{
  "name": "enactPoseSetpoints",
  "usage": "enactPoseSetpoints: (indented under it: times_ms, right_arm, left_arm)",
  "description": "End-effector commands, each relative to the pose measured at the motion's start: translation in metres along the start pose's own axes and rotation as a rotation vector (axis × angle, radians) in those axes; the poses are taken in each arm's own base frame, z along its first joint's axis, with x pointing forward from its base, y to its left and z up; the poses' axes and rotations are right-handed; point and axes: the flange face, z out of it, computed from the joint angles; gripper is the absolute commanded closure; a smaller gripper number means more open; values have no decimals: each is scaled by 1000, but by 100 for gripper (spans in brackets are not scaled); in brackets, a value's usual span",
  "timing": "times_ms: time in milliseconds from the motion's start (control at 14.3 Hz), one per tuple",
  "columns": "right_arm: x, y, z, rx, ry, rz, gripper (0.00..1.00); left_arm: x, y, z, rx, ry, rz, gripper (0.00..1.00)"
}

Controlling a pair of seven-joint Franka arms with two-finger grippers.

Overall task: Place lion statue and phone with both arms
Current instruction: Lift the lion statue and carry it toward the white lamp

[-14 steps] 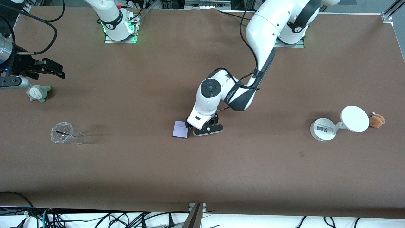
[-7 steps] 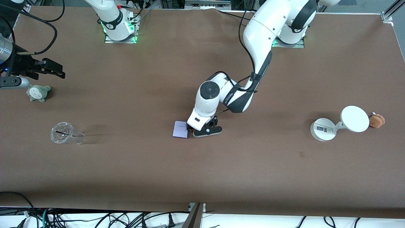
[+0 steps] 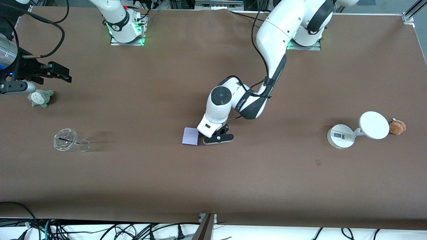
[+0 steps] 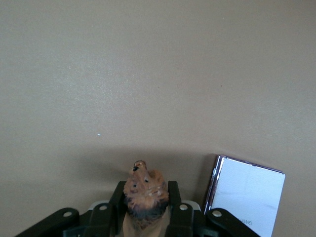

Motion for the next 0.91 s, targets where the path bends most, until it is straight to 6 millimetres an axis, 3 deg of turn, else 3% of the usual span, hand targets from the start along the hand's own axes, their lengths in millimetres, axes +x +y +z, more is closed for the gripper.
enactPoseSetpoints:
  times_ms: [0, 70, 279, 349, 628, 837]
  right_arm:
    - [1, -2, -3, 6, -1, -9, 0]
    - [1, -2, -3, 6, -1, -9, 0]
    - [1, 0, -3, 7, -2, -7, 0]
    - [1, 0, -3, 7, -2, -6, 0]
    - [2, -1, -3, 8, 2, -4, 0]
    - [8, -26, 5, 2, -10, -46, 0]
  left_arm:
    - [10, 1, -14, 1, 27, 33, 100]
    - [20, -1, -32, -9, 41, 25, 100]
    - [68, -42, -82, 17, 23, 67, 100]
    - [79, -60, -90, 35, 11, 93, 100]
    - [133, -153, -123, 75, -24, 142, 100]
    - [177, -250, -127, 79, -54, 193, 100]
